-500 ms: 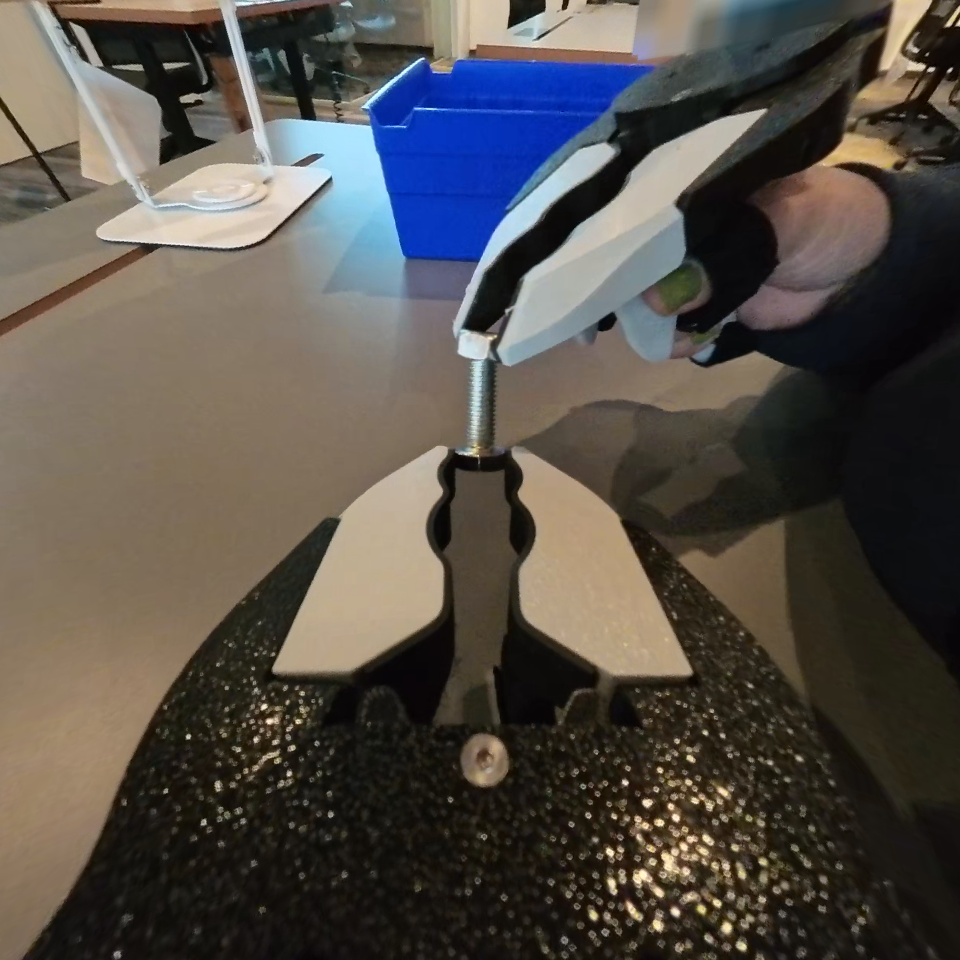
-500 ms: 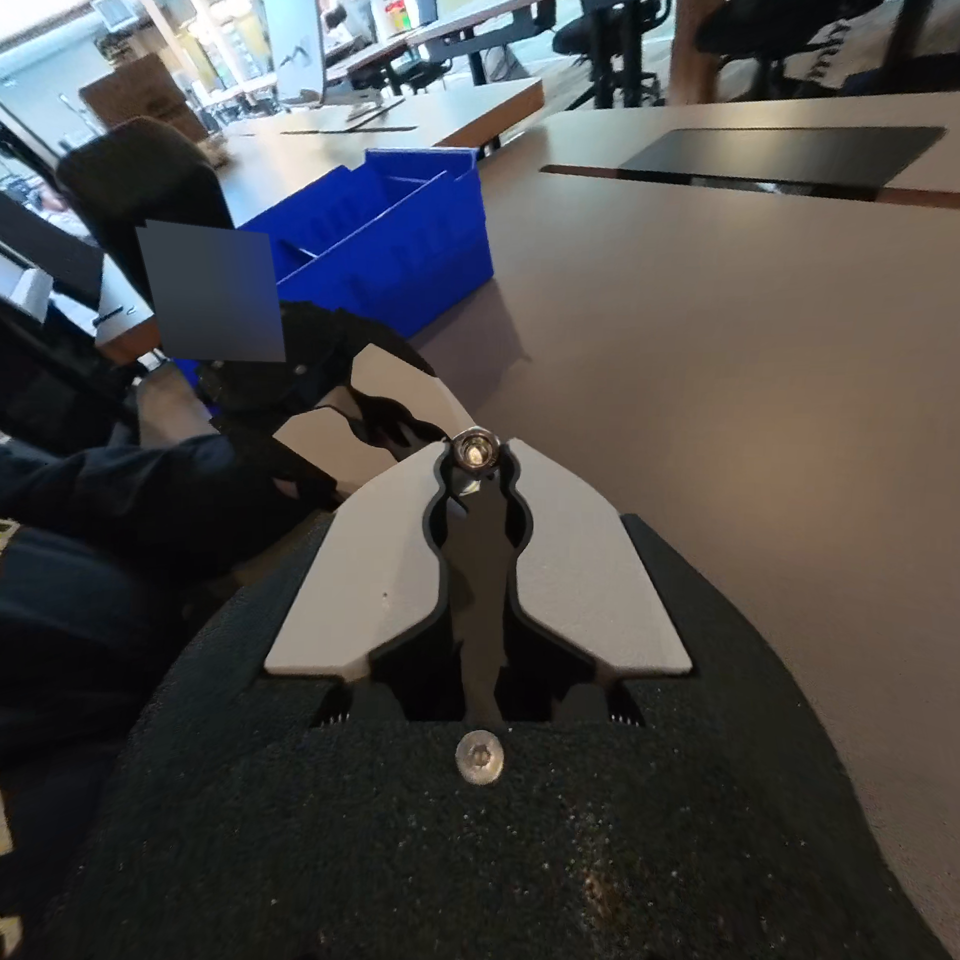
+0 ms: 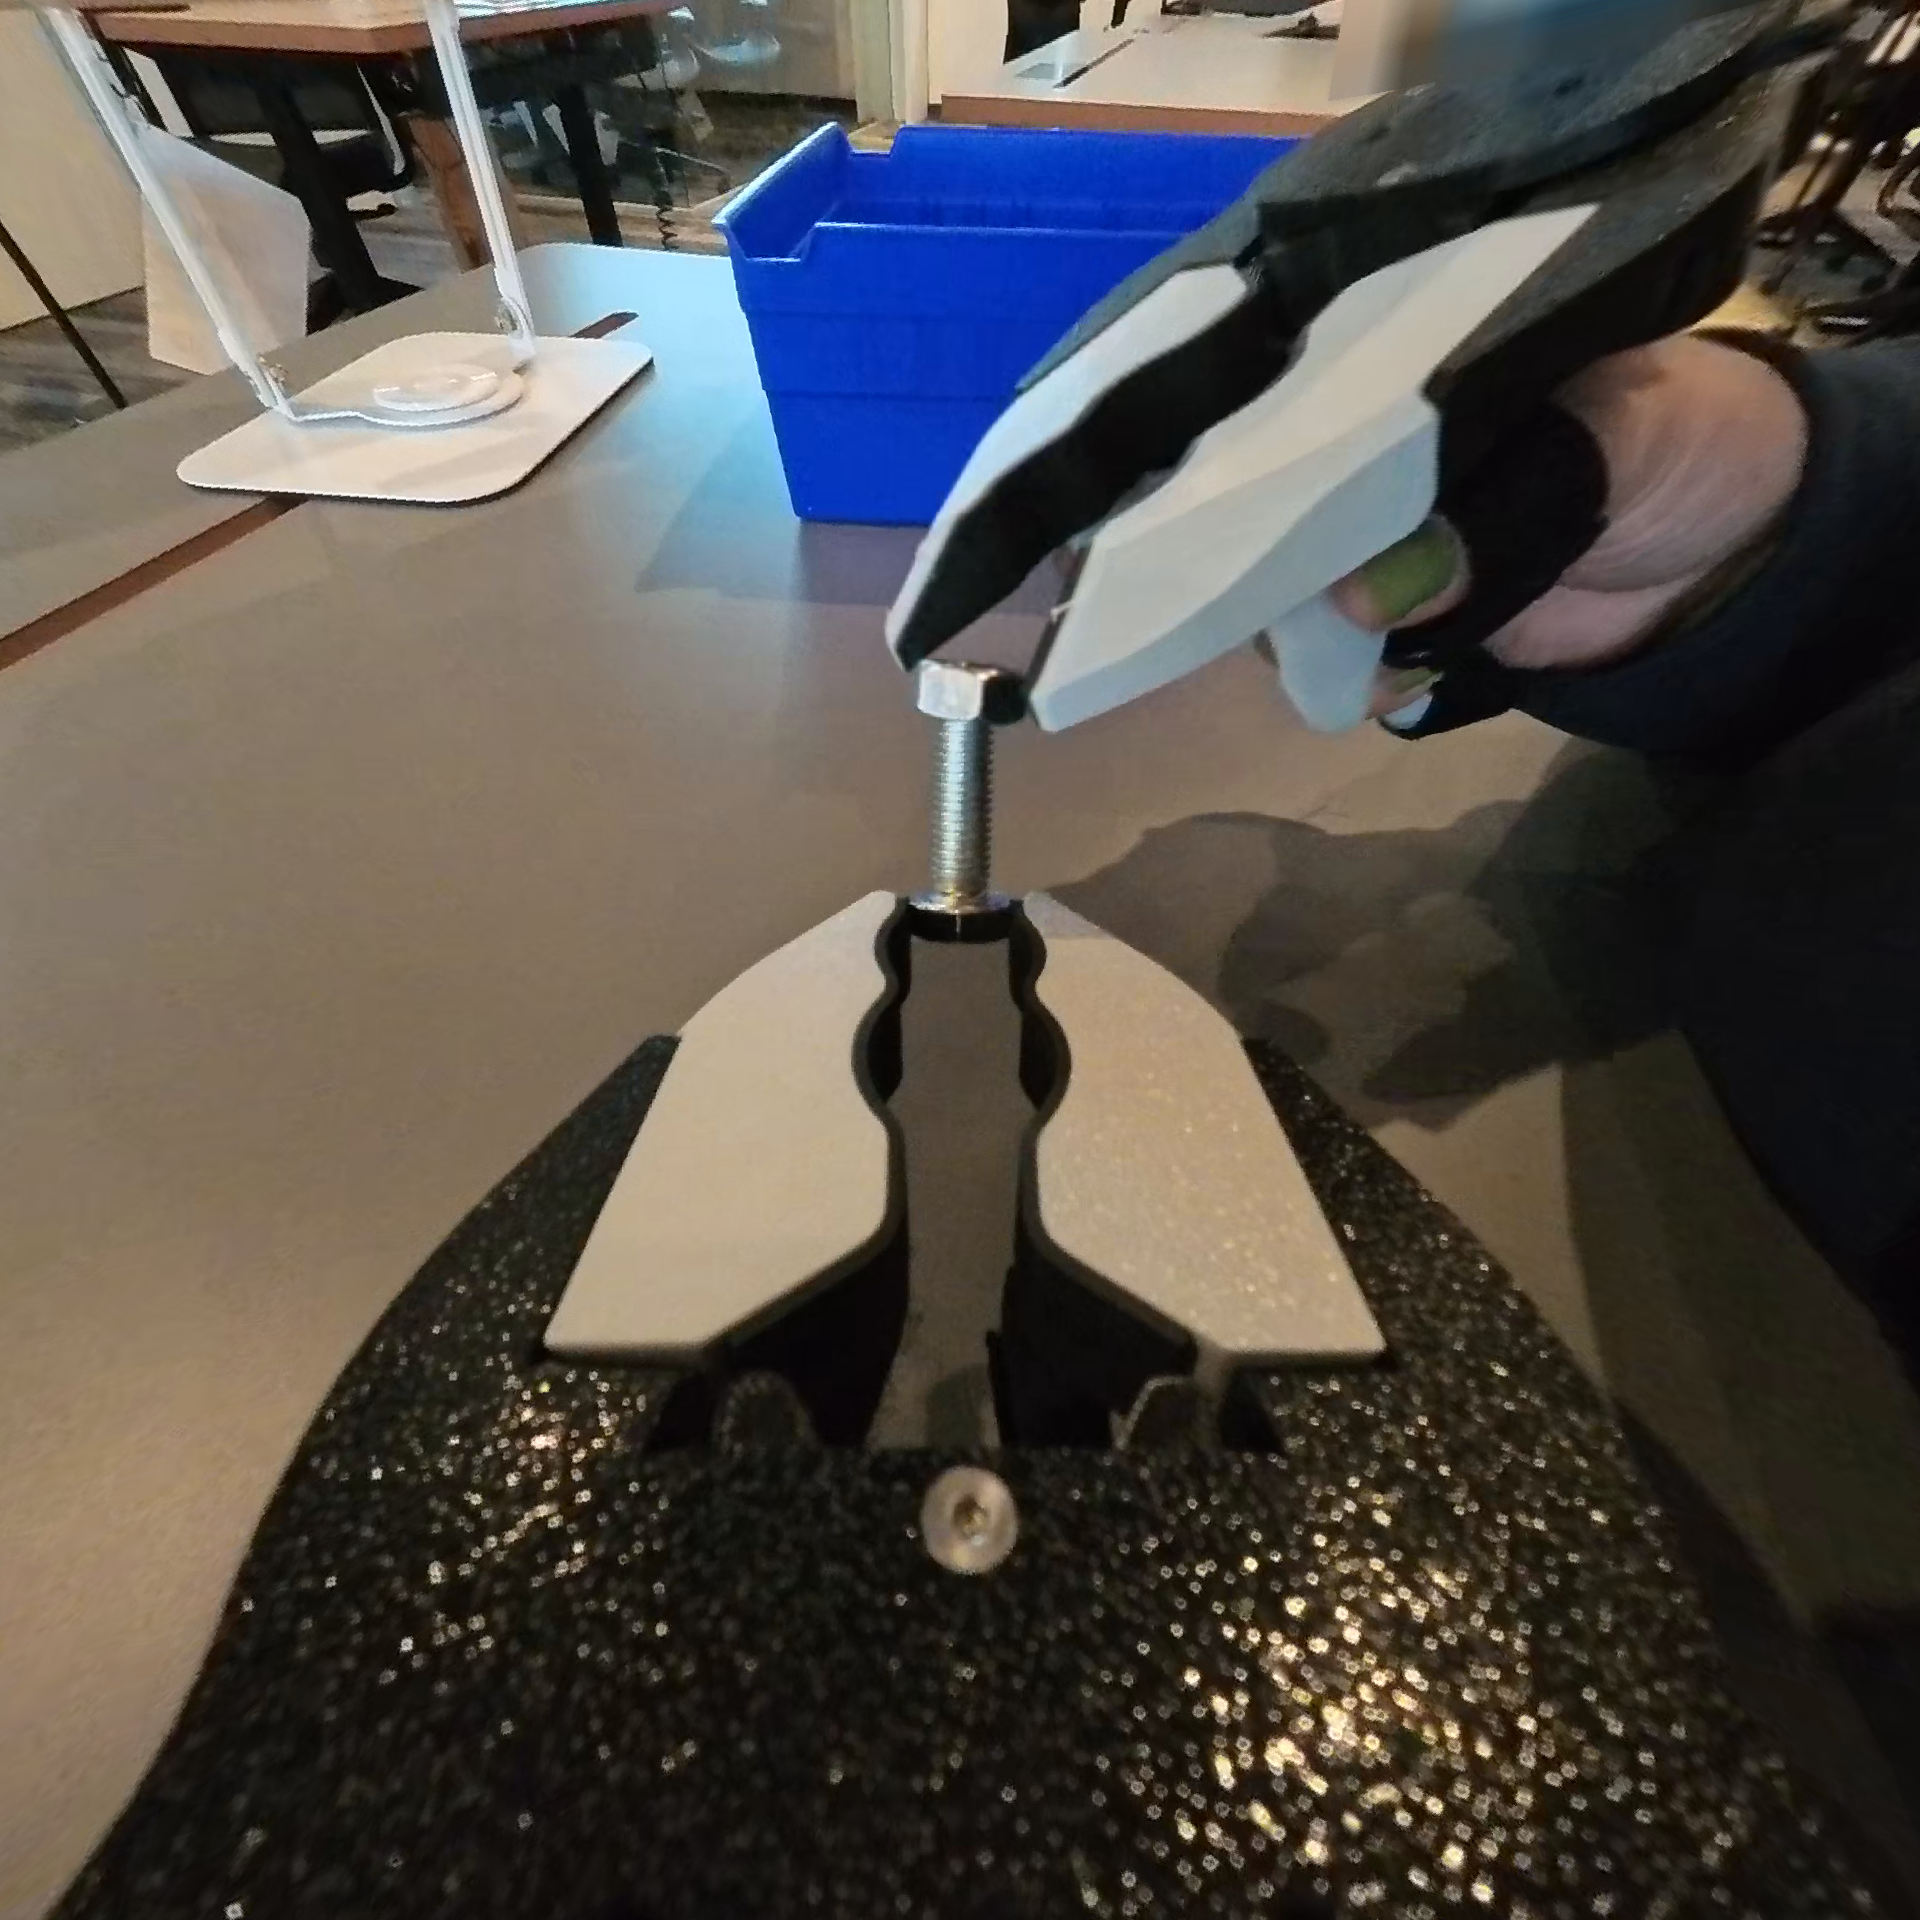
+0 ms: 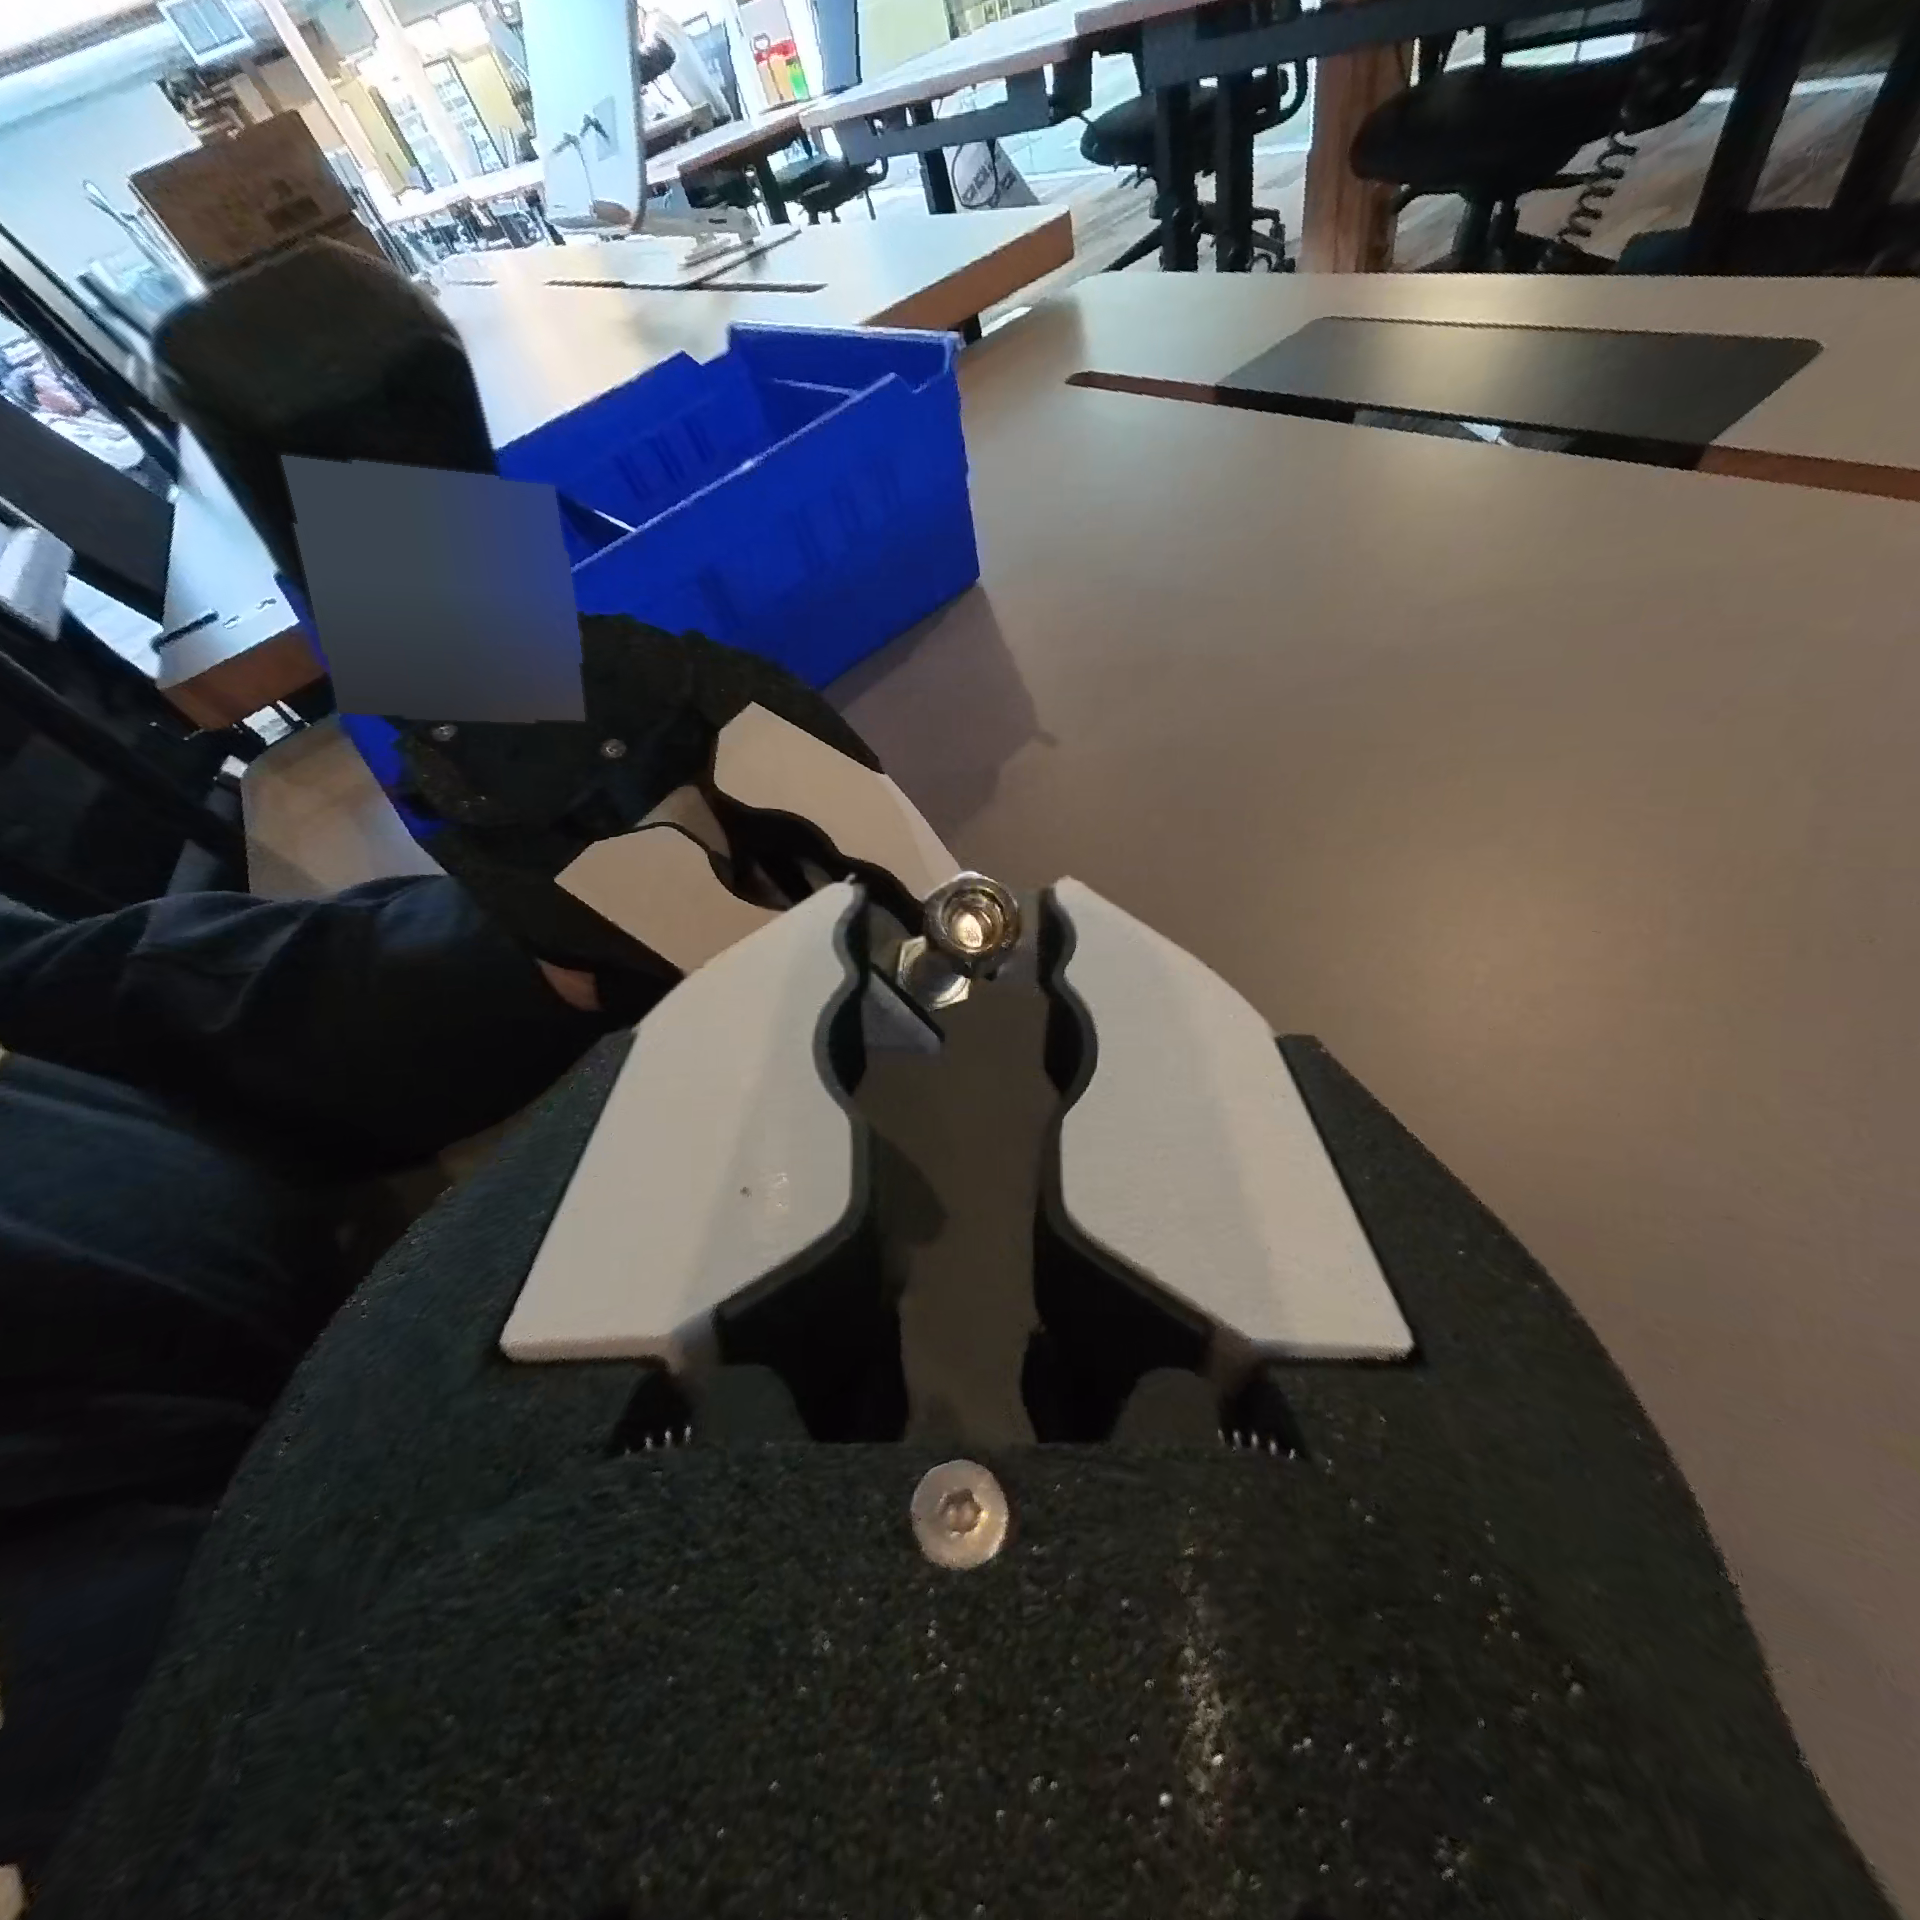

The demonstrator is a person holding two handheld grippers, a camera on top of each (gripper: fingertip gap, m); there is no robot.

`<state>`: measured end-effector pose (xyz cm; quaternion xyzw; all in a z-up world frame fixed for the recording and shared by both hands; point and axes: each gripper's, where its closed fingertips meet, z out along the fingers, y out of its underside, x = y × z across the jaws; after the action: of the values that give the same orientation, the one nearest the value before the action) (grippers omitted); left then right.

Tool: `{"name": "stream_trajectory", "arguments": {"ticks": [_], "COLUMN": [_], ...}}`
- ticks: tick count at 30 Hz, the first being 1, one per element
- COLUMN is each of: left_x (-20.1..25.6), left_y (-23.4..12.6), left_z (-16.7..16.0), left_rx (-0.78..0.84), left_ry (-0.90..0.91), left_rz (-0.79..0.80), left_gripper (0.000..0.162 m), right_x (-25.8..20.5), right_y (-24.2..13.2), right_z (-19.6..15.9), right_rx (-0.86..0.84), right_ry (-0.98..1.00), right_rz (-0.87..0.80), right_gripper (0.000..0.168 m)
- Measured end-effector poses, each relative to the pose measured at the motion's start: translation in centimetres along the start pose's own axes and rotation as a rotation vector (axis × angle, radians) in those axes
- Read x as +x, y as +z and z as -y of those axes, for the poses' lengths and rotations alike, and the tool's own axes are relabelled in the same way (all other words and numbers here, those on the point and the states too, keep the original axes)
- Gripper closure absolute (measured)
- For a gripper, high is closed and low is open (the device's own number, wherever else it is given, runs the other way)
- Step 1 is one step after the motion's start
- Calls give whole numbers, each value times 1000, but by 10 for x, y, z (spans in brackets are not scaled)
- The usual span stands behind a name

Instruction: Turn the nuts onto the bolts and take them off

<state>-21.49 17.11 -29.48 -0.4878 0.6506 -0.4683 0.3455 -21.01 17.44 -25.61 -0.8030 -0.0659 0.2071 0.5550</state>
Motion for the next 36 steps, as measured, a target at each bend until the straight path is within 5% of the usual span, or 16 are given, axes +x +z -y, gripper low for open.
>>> {"name": "stream_trajectory", "arguments": {"ticks": [7, 36], "left_x": [0, 0], "left_y": [-4, -4], "left_z": [6, 6], "left_rx": [45, 52], "left_ry": [-19, -39], "left_rz": [-12, -27], "left_gripper": [145, 145], "right_x": [-3, -11], "right_y": [-10, -9], "right_z": [13, 1], "right_rx": [146, 109], "right_ry": [-105, -159], "right_rz": [68, 121], "right_gripper": [131, 135]}}
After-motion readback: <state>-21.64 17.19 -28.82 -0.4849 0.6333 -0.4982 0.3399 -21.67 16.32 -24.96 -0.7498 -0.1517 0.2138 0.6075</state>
